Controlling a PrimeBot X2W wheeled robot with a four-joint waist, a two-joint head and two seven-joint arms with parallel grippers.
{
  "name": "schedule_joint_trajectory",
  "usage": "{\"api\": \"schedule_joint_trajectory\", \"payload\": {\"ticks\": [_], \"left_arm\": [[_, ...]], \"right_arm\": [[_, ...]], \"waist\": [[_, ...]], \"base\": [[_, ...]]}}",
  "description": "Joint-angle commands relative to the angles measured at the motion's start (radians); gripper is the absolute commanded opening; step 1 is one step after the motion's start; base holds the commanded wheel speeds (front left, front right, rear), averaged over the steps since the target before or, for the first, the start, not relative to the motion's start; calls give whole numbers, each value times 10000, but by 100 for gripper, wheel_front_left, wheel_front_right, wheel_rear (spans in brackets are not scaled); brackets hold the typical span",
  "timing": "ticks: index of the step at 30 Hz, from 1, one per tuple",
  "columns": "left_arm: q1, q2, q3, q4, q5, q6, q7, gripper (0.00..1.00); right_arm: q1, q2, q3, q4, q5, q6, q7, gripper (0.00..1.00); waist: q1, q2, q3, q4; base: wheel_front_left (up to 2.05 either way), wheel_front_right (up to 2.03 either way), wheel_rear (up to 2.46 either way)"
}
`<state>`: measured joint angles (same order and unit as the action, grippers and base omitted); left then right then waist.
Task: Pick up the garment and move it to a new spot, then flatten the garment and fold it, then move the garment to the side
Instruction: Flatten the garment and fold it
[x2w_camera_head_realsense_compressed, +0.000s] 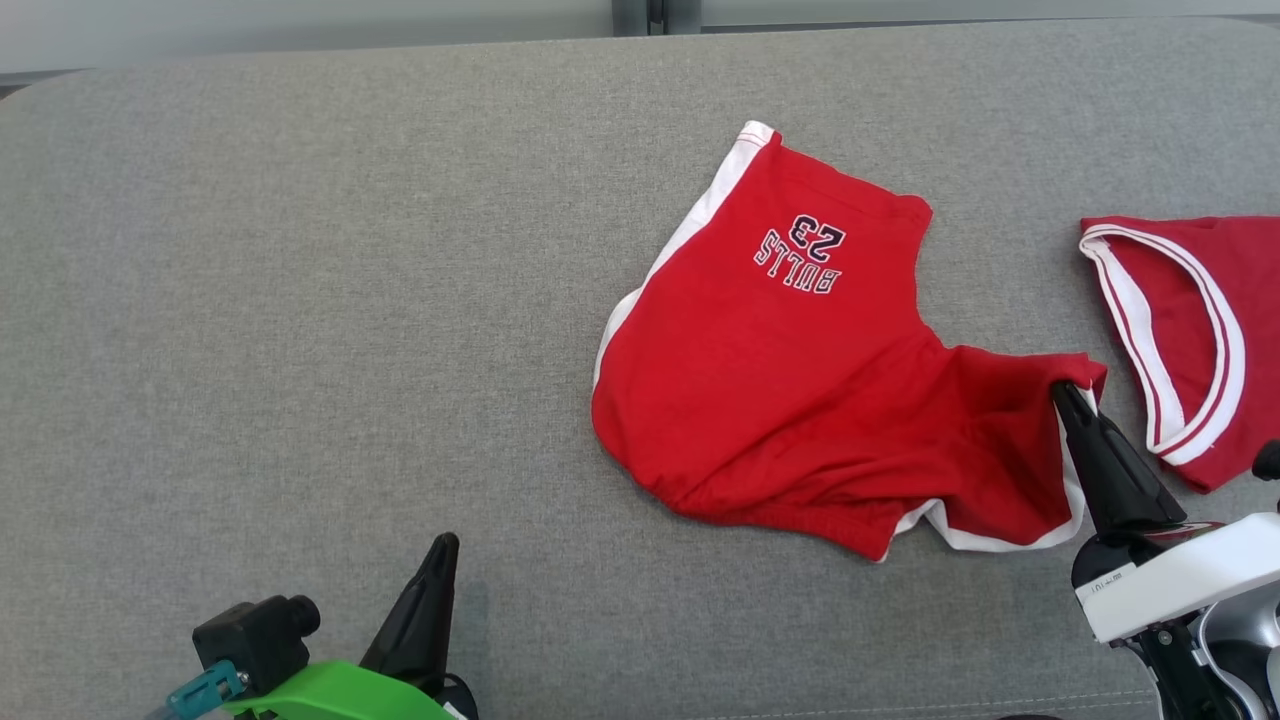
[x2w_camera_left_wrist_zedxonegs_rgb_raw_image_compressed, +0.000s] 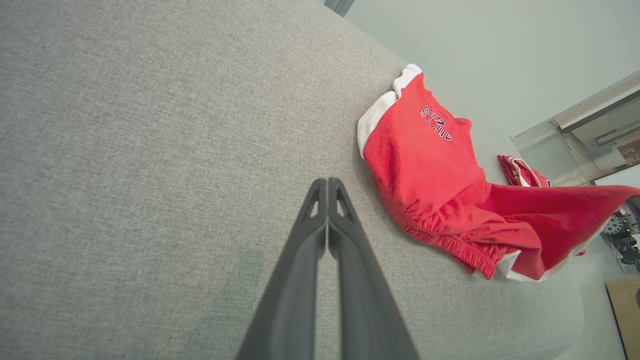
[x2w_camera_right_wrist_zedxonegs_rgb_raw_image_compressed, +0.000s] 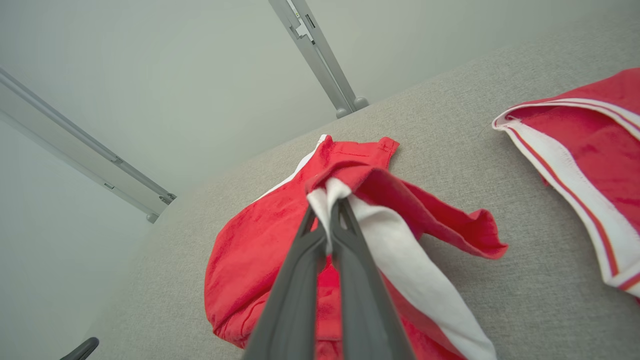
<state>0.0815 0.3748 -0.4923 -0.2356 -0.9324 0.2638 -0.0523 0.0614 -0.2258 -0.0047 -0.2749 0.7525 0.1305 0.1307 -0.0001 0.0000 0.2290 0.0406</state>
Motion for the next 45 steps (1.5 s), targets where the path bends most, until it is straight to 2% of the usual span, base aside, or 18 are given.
{"api": "schedule_joint_trajectory", "payload": {"ticks": [1, 9, 16, 25, 29, 32, 33, 35, 36, 37, 39, 40, 45], "left_arm": [[-155, -12, -14, 38, -35, -41, 21, 0], [-179, -42, -9, 158, -73, -90, -32, 0], [-396, -68, -99, 391, 47, -260, -110, 0], [-1067, -105, -471, 1276, 555, -701, -274, 0], [-1565, -172, -644, 1807, 792, -973, -330, 3], [-1905, -280, -725, 2234, 961, -1210, -539, 16], [-2033, -328, -722, 2388, 1011, -1273, -653, 29], [-2261, -333, -779, 2776, 1171, -1402, -848, 42], [-2388, -380, -790, 2964, 1252, -1434, -958, 53], [-2494, -425, -818, 3174, 1336, -1495, -1046, 72], [-2682, -530, -864, 3574, 1471, -1575, -1233, 82], [-2840, -634, -843, 3949, 1507, -1660, -1383, 100], [-3139, -887, -859, 4667, 1637, -1924, -1736, 100]], "right_arm": [[-48, 17, 37, 5, -63, 1, 40, 0], [-33, -40, 177, 71, -107, 1, 75, 0], [-417, -9, 938, -70, -333, 1, 234, 0], [-1597, 496, 2277, 516, -430, 1, 249, 0], [-2558, 953, 3051, 1158, -443, 1, 62, 0], [-3325, 1259, 3513, 1845, -342, 1, -211, 0], [-3587, 1337, 3610, 2114, -304, 1, -360, 0], [-3967, 1441, 3769, 2710, -191, 1, -624, 0], [-4147, 1465, 3839, 3005, -231, 1, -773, 0], [-4238, 1495, 3871, 3345, -156, 1, -890, 0], [-4389, 1499, 3962, 3985, -154, 1, -1097, 0], [-4464, 1395, 4053, 4632, -204, 1, -1286, 0], [-4577, 1090, 4320, 6183, -465, 1, -1848, 0]], "waist": [[1, 0, -35, -27], [1, 0, -136, -191], [1, 0, -333, -258], [1, 0, -927, -77], [1, 0, -1106, 12], [1, 0, -1204, 58], [1, 0, -1225, 72], [1, 0, -1268, 108], [1, 0, -1285, 135], [1, 0, -1305, 164], [1, 0, -1336, 199], [1, 0, -1359, 200], [1, 0, -1278, 105]], "base": [[0, 0, 0], [0, 0, 0], [0, 0, 0], [0, 0, 0], [0, 0, 0], [0, 0, 0], [0, 0, 0], [0, 0, 0], [0, 0, 0], [0, 0, 0], [0, 0, 0], [0, 0, 0], [0, 0, 0]]}}
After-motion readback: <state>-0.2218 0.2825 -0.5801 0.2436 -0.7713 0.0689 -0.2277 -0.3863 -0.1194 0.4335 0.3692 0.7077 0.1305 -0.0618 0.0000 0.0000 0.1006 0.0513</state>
